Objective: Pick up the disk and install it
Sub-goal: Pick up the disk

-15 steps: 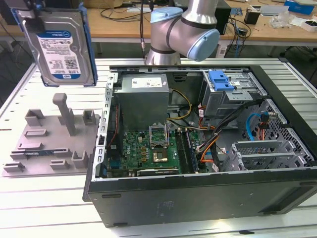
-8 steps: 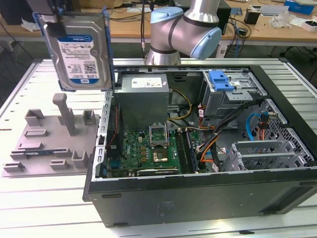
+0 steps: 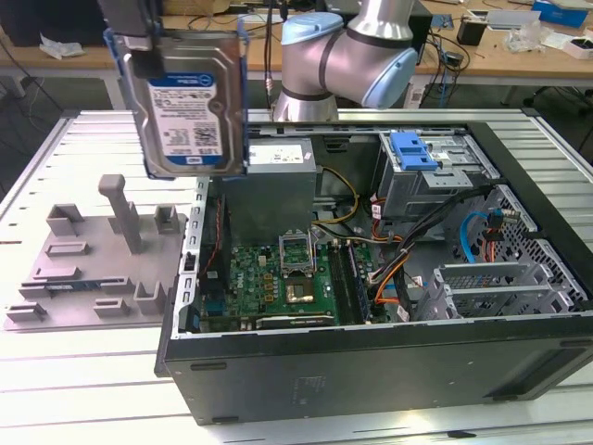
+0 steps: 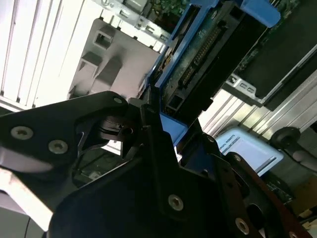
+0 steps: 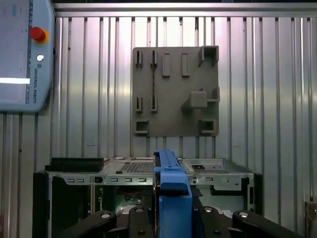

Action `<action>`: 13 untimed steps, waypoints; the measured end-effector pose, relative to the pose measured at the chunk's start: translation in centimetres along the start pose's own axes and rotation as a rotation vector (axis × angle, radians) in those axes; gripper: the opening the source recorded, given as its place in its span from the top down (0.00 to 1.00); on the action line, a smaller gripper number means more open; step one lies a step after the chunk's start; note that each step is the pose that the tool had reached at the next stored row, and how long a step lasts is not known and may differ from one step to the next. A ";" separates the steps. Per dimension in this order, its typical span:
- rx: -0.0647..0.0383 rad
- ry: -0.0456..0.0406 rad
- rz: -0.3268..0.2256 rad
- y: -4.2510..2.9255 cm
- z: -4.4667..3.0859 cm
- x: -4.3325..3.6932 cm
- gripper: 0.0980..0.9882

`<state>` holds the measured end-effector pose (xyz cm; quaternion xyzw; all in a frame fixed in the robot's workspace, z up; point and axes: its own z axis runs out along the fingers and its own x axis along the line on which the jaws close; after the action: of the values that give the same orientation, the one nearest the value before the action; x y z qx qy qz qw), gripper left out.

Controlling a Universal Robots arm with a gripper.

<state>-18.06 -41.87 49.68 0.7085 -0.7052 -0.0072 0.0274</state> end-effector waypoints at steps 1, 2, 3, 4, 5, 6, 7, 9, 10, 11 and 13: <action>0.000 -0.0001 0.000 -0.40 -0.01 0.17 0.70; 0.000 -0.0001 0.000 -0.86 -0.03 0.36 0.70; 0.000 -0.0001 0.000 -1.46 -0.05 0.61 0.70; 0.000 -0.0001 0.000 -1.89 -0.07 0.79 0.70; 0.000 -0.0001 0.000 -2.31 -0.08 0.97 0.70; 0.000 -0.0001 0.000 -2.75 -0.10 1.14 0.70; 0.000 -0.0001 0.000 -3.18 -0.11 1.31 0.70; 0.000 -0.0001 0.000 -4.04 -0.15 1.64 0.70; 0.000 0.0000 0.000 -4.49 -0.17 1.81 0.70; 0.000 0.0000 0.000 -5.01 -0.19 2.01 0.70; 0.000 -0.0001 0.000 -6.16 -0.23 2.43 0.70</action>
<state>-11.88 -44.27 49.67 0.7084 -0.7052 -0.0073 0.0274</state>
